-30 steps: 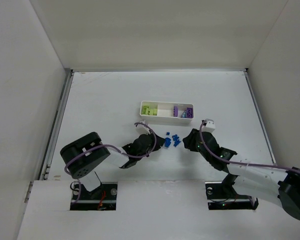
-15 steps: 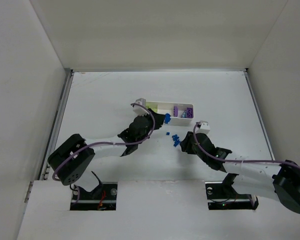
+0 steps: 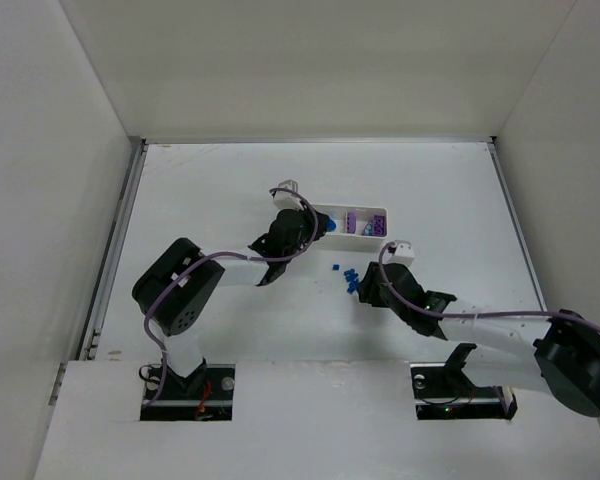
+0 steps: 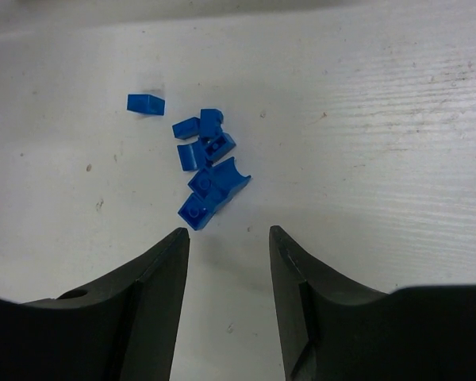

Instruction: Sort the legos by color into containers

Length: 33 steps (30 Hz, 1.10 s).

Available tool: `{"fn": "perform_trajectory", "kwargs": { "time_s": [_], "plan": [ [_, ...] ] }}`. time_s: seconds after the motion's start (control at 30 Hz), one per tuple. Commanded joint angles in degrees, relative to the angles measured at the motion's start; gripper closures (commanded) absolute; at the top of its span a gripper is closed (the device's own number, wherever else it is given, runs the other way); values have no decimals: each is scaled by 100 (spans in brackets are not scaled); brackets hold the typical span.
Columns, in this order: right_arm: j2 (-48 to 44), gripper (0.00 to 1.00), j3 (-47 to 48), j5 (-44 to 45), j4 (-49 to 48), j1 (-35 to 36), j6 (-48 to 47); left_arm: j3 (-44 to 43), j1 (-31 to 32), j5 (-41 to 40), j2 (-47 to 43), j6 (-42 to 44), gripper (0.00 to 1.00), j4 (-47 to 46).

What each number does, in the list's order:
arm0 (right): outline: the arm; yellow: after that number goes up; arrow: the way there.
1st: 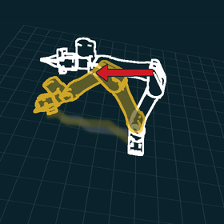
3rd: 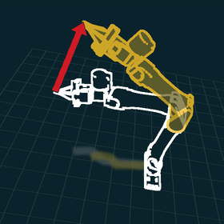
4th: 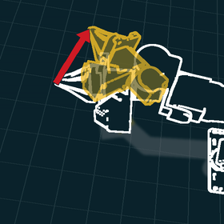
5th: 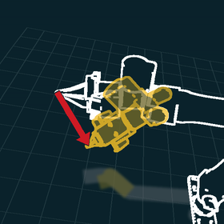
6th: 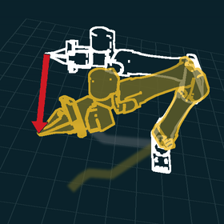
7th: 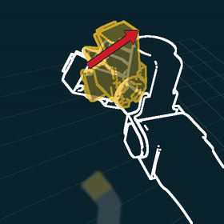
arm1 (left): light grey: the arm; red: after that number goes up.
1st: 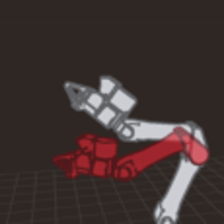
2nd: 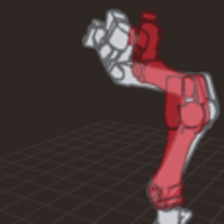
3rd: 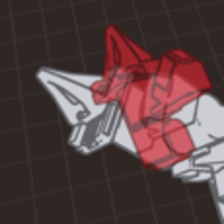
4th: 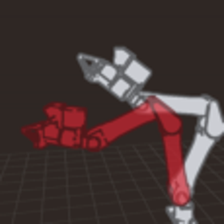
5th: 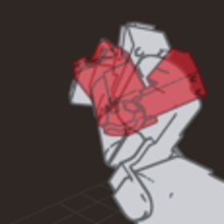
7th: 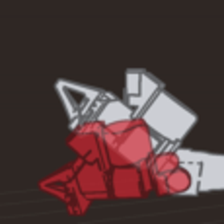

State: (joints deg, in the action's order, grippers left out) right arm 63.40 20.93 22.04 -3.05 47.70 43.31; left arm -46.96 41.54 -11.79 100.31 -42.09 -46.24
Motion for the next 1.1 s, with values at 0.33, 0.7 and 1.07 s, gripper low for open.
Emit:
{"fn": "perform_trajectory", "kwargs": {
  "time_s": [0.33, 0.7, 1.07],
  "plan": [
    [1455, 53, 974, 115, -451, -81, -350, 1169, 314, -446, -1618, 728, 71, -61],
    [2010, 67, 1440, 687, 85, 59, -323, 2323, 1553, -1369, -2507, 824, 69, 18],
    [1694, 75, 1440, 837, 173, 455, -226, 2507, 2406, -1993, -2367, 772, 63, 115]
  ]
}}
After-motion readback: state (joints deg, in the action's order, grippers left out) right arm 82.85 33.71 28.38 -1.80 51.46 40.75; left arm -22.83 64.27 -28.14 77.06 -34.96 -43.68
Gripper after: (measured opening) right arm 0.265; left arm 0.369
